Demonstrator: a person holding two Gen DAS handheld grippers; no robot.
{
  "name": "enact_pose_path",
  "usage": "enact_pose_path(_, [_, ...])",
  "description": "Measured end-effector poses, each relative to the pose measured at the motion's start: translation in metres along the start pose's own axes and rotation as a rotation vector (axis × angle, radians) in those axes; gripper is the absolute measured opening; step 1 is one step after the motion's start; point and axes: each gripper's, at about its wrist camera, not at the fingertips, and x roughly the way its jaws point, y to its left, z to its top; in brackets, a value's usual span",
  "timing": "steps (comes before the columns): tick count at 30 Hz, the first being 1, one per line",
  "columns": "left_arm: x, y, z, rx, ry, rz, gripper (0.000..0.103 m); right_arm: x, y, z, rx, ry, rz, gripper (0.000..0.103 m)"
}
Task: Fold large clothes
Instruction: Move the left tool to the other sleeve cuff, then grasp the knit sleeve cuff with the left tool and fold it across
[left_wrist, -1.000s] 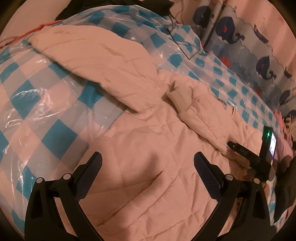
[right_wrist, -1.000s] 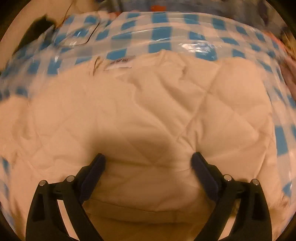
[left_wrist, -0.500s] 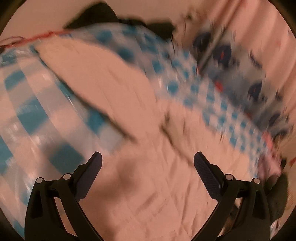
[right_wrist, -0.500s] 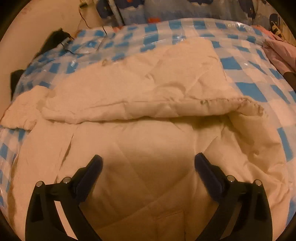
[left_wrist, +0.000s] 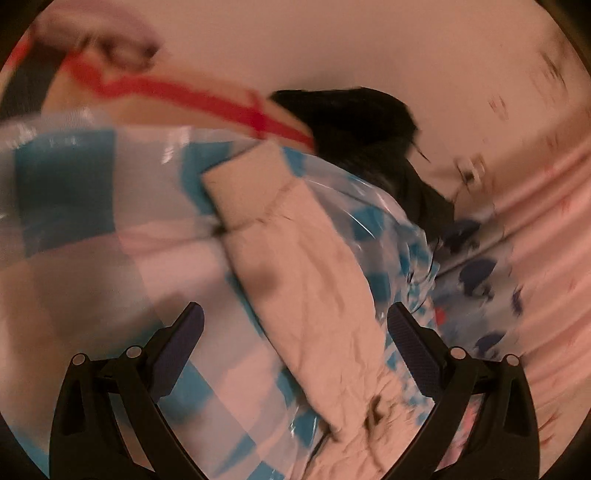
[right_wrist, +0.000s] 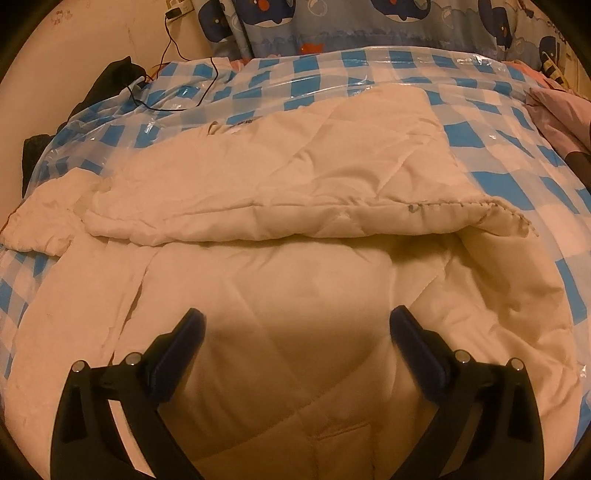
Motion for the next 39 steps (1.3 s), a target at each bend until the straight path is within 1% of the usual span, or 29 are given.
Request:
enact_pose_path(1, [0.004, 0.006, 0.002, -0.023, -0.002, -0.014, 0.096, 0.0, 0.0, 0.0, -0.001, -0.001, -0.002, 0.097])
enact_pose_path(2, [0.006, 0.008, 0.001, -0.021, -0.006, -0.023, 0.096, 0.001, 0.0, 0.0, -0.002, -0.001, -0.004, 0.097])
enact_pose_path(4, [0.013, -0.001, 0.002, 0.041, -0.002, -0.042, 0.096, 0.002, 0.0, 0.001, -0.003, -0.001, -0.007, 0.097])
enact_pose_path(6, [0.018, -0.009, 0.0, 0.081, 0.0, -0.048, 0.096, 0.002, 0.001, 0.001, -0.005, -0.001, -0.011, 0.097])
enact_pose_path(7, [0.016, -0.016, -0.003, 0.102, -0.017, -0.071, 0.096, 0.003, 0.002, 0.001, -0.005, -0.001, -0.012, 0.097])
enact_pose_path(9, [0.017, -0.023, -0.006, 0.156, -0.019, -0.104, 0.096, 0.003, 0.001, 0.001, -0.005, -0.001, -0.013, 0.097])
enact_pose_path(10, [0.021, -0.024, -0.004, 0.169, -0.015, -0.083, 0.096, 0.003, 0.002, 0.001, -0.006, -0.001, -0.013, 0.097])
enact_pose_path(11, [0.024, -0.023, -0.002, 0.16, -0.015, -0.071, 0.096, 0.003, 0.002, 0.001, -0.007, -0.001, -0.014, 0.097])
enact_pose_path(14, [0.032, -0.013, 0.009, 0.092, -0.013, -0.073, 0.096, 0.003, 0.002, 0.001, -0.006, -0.001, -0.015, 0.097])
enact_pose_path(18, [0.036, -0.011, 0.021, 0.086, -0.031, -0.038, 0.096, 0.003, 0.002, 0.001, -0.007, -0.001, -0.015, 0.097])
enact_pose_path(24, [0.049, -0.015, 0.033, 0.056, -0.043, -0.042, 0.096, 0.003, 0.002, 0.001, -0.007, -0.001, -0.016, 0.097])
enact_pose_path(26, [0.052, -0.015, 0.033, 0.041, -0.046, -0.017, 0.096, 0.003, 0.002, 0.001, -0.007, -0.001, -0.017, 0.097])
enact_pose_path(27, [0.056, -0.014, 0.034, 0.03, -0.043, 0.016, 0.095, 0.003, 0.002, 0.001, -0.007, -0.001, -0.017, 0.097])
enact_pose_path(28, [0.059, -0.015, 0.034, 0.026, -0.039, 0.053, 0.086, 0.003, 0.002, 0.001, -0.007, -0.001, -0.017, 0.097])
enact_pose_path(29, [0.062, -0.015, 0.033, 0.029, -0.027, 0.09, 0.073, 0.003, 0.001, 0.001, -0.008, -0.001, -0.017, 0.097])
enact_pose_path(30, [0.066, -0.014, 0.033, 0.032, -0.004, 0.117, 0.045, 0.003, 0.001, 0.001, -0.008, -0.001, -0.017, 0.097])
enact_pose_path(31, [0.073, -0.011, 0.032, 0.024, 0.029, 0.113, 0.019, 0.003, 0.001, 0.001, -0.008, -0.001, -0.017, 0.097])
enact_pose_path(32, [0.074, -0.008, 0.031, 0.014, 0.039, 0.08, 0.017, 0.003, 0.001, 0.001, -0.008, -0.001, -0.017, 0.097])
enact_pose_path(33, [0.073, -0.007, 0.03, 0.013, 0.03, 0.074, 0.015, 0.003, 0.002, 0.001, -0.007, -0.002, -0.017, 0.097])
enact_pose_path(34, [0.07, -0.01, 0.028, 0.036, 0.013, 0.078, 0.013, 0.003, 0.002, 0.001, -0.007, -0.002, -0.017, 0.097])
enact_pose_path(37, [0.062, -0.018, 0.022, 0.059, -0.016, 0.066, 0.011, 0.003, 0.002, 0.001, -0.006, -0.002, -0.017, 0.097])
enact_pose_path(39, [0.052, -0.029, 0.019, 0.084, -0.043, 0.04, 0.011, 0.003, 0.002, 0.001, -0.007, -0.001, -0.018, 0.097])
